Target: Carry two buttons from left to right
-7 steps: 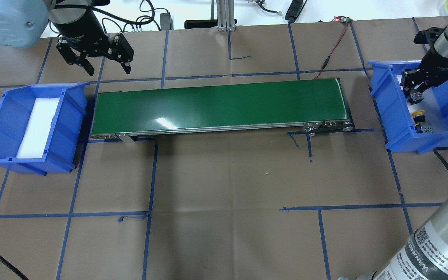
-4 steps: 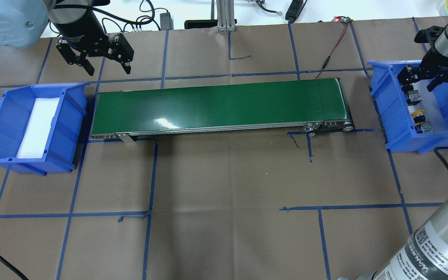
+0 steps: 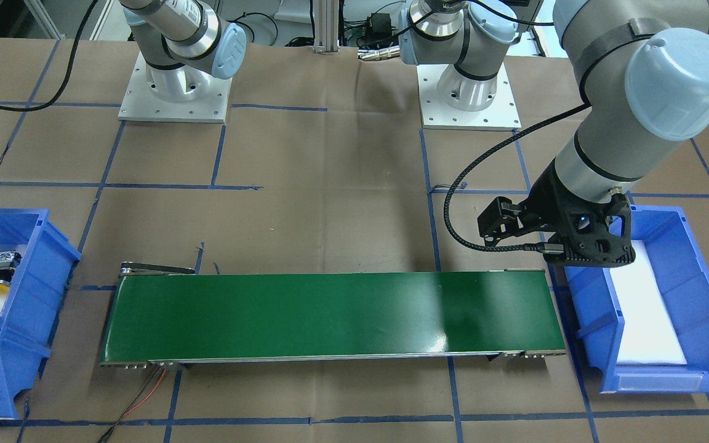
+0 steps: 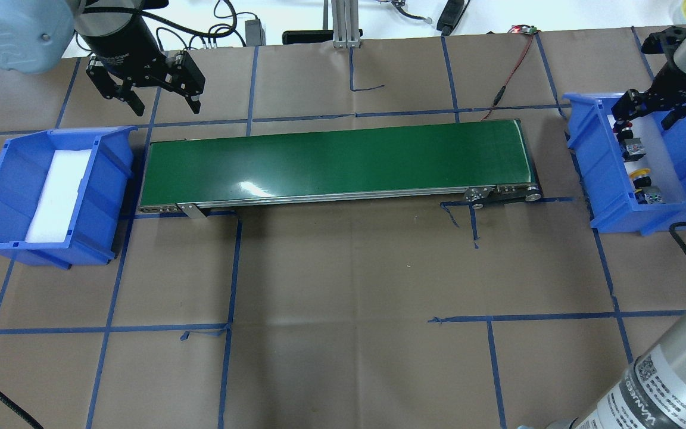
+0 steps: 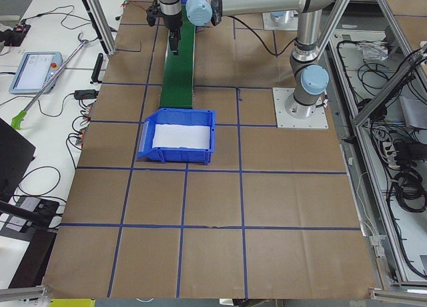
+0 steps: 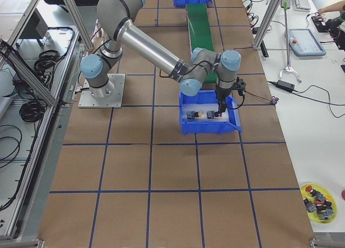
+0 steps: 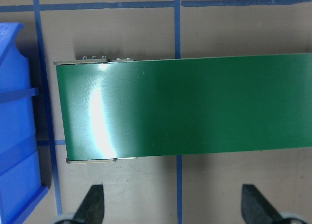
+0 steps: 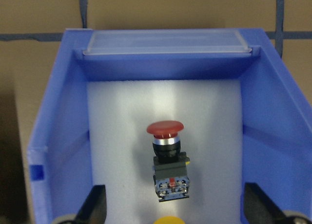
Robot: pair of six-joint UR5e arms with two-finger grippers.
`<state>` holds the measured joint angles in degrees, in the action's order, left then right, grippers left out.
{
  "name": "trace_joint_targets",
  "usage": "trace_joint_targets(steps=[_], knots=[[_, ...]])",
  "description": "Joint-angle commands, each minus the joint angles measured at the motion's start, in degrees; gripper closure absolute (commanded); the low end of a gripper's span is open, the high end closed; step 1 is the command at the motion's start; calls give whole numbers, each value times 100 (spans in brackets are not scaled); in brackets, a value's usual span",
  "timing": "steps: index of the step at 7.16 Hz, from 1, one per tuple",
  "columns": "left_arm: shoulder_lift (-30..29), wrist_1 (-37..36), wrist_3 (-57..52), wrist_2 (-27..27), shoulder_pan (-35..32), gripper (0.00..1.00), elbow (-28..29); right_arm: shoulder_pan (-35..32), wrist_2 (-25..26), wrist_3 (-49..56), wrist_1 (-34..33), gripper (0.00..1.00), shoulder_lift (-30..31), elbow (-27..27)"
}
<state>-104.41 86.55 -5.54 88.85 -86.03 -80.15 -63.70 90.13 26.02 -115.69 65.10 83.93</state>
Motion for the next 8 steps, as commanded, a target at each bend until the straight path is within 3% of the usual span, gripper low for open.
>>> trace_joint_targets(steps=[1,2,3,5,7,8], knots=[[-1,2,0,9,8,0,-9,-543,-861,-9,325,0,852,18],[8,2,0,9,-1,0,-35,-686,-848,-540,1006,0,1151,1],[78,11,-44,18,-1,0,-175,-931,-857,-1337,1257,0,1302,35],[262,-154,-911,681,191,0,-596,-1590,-804,-2157,2230,0,1862,44],[263,-340,-660,651,175,0,-607,-2466,-647,-2843,2577,0,2409,297],[280,-349,-590,547,175,0,-589,-2959,-176,-3370,2482,0,2550,525]])
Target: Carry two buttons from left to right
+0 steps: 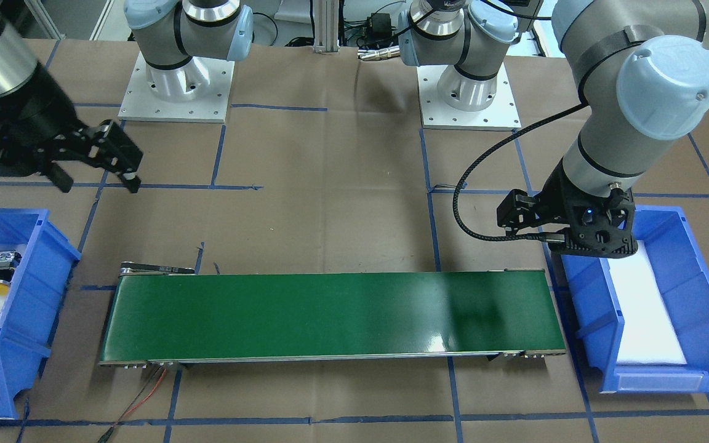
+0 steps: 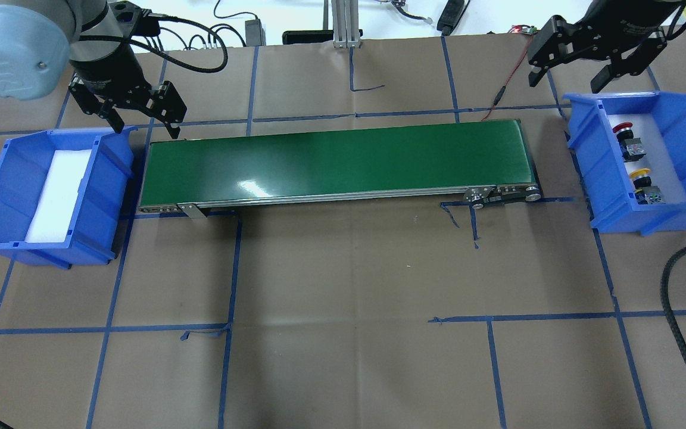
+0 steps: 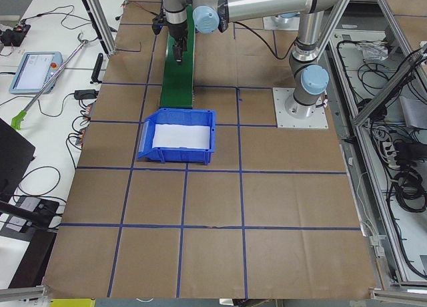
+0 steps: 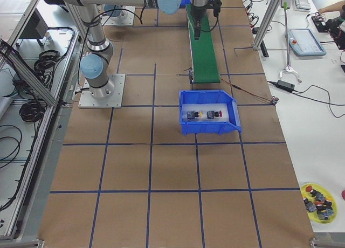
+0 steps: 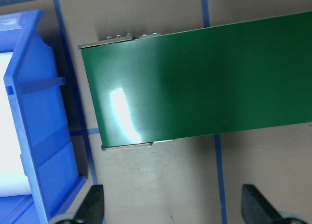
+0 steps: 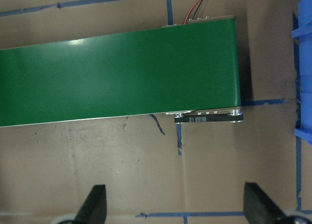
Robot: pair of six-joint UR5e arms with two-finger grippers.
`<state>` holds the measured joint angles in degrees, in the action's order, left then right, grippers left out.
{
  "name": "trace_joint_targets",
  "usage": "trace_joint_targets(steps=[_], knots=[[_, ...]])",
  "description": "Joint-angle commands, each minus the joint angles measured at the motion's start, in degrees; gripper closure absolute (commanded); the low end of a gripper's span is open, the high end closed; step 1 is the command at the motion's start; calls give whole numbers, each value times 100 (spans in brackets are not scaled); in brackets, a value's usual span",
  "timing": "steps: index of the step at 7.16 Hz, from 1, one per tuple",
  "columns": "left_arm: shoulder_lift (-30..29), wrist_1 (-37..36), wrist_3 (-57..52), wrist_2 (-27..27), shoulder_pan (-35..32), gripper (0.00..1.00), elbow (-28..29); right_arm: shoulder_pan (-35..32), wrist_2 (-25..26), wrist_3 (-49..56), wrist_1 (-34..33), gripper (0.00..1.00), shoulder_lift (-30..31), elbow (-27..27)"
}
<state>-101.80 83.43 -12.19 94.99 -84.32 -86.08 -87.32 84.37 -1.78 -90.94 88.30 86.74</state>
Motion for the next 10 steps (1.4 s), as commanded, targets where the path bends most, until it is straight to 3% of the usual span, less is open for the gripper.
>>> trace_joint_targets(steps=[1,10], knots=[[-23,-29,433,-355,-6,0,108,-733,440,-560,-20,0,205,316],[-155,42,1236,-551,-217,0,338,-682,405,-604,-11,0,187,326]])
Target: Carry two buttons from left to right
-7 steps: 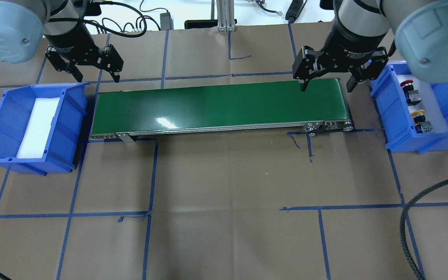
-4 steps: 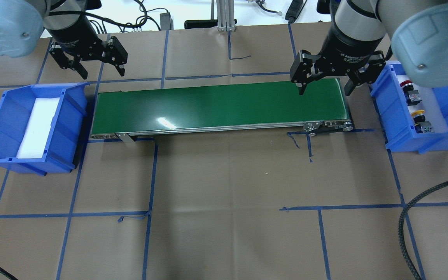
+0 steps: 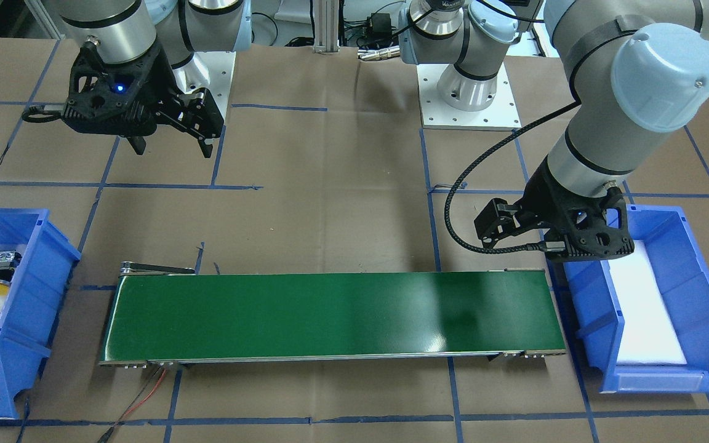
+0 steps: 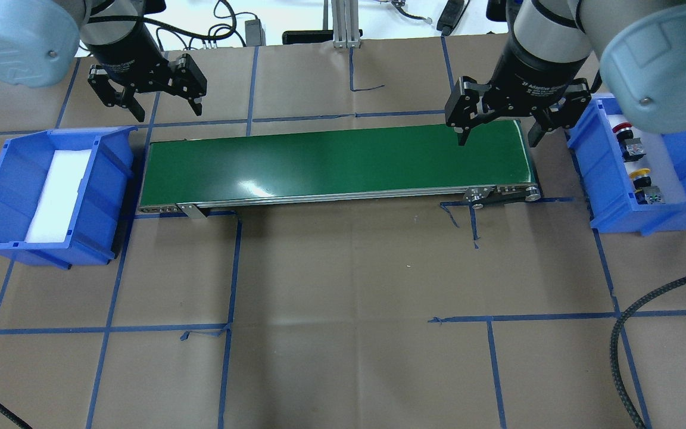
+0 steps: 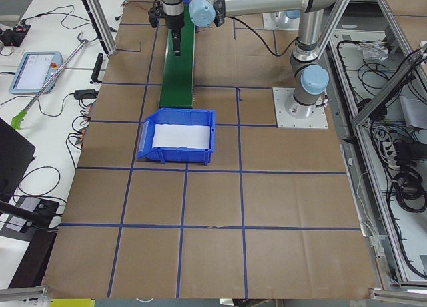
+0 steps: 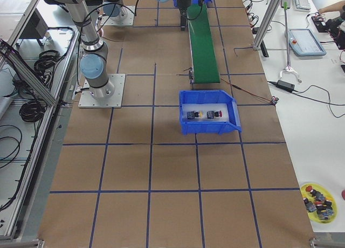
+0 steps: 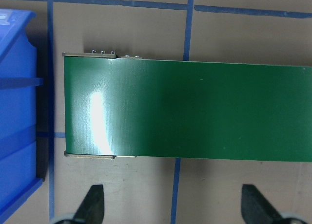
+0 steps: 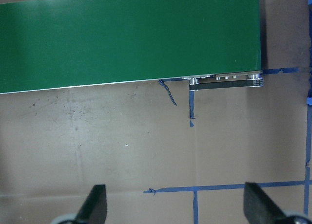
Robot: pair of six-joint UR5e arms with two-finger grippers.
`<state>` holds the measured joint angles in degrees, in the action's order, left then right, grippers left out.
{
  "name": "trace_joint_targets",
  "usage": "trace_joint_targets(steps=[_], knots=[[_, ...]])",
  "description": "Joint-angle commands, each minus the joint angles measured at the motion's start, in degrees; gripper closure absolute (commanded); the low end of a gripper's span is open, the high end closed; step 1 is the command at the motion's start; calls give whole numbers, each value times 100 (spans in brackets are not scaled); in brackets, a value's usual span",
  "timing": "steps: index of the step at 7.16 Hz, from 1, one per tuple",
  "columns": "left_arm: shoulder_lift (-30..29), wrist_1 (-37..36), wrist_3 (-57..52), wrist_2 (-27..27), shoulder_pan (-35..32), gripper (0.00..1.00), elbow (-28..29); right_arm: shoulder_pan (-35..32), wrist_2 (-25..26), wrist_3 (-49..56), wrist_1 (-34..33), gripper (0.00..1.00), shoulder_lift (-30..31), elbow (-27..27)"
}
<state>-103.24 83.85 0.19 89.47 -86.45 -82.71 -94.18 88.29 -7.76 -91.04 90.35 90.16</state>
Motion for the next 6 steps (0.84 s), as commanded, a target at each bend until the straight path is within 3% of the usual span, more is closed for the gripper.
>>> trace_joint_targets(steps=[1,6], knots=[[-12,-9,-11,0,-4,0,1,4,13,3,7,0,-17,1],[-4,-35,-55,-9,-4,0,-8,-4,4,-6,42,0,-43,45]])
